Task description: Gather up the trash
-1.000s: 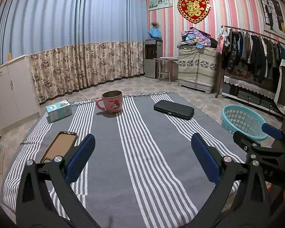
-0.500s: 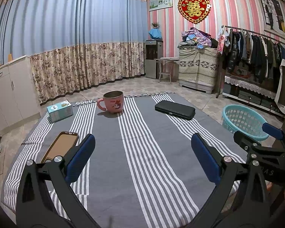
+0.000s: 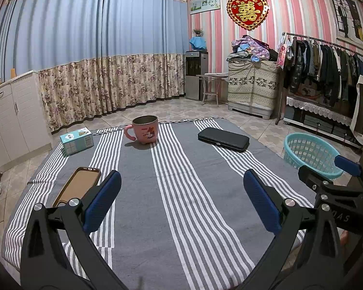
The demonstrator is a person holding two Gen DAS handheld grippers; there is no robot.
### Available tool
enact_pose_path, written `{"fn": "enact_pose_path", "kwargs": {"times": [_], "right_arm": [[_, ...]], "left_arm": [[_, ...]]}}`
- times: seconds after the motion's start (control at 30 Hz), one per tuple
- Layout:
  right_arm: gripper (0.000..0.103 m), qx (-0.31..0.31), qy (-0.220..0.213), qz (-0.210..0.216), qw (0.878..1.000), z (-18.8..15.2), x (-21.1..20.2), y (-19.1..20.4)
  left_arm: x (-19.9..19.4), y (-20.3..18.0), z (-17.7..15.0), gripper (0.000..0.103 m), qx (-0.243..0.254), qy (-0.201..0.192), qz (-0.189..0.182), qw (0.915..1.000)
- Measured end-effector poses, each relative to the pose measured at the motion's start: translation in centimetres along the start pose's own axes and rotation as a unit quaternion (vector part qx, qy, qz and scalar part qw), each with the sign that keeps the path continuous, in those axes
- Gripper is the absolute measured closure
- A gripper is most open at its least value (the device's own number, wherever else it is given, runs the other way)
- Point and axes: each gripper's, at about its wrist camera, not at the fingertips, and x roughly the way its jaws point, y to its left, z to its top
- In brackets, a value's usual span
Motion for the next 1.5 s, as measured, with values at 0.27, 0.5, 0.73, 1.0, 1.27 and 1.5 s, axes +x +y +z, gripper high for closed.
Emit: {"fn": "enact_pose_path", "kwargs": {"times": [0.27, 0.5, 0.73, 1.0, 1.27, 1.5], "right_arm": [[0.004, -0.001, 0.0, 0.0, 1.0, -0.02, 0.03, 0.1], [0.004, -0.001, 0.0, 0.0, 1.0, -0.09, 0.13, 0.17], [0.004, -0.002, 0.0, 0.0, 1.0, -0.14, 0.18, 0.23], [0.004, -0.001, 0.0, 0.0, 1.0, -0.18, 0.13, 0.21], [0.004, -0.001, 0.0, 0.0, 1.0, -0.2, 0.15, 0.2], [0.004, 0.0, 0.0, 0.001, 1.0, -0.21, 0.3, 0.36]], "left_arm": [[0.05, 0.04, -0.03, 0.005, 0.001, 0.0, 0.0, 1.0], [-0.03, -0.13, -0.1, 0.005, 0.001, -0.002, 0.001, 1.0], [-0.09, -0.29, -0.14, 0.005, 0.001, -0.001, 0.001, 1.0], [0.08, 0.16, 0.07, 0.005, 0.0, -0.002, 0.001, 1.0], [0.1, 0.24, 0.07, 0.005, 0.0, -0.004, 0.002, 1.0], [0.2, 0.46, 0.12, 0.005, 0.0, -0.005, 0.003, 1.0]]}}
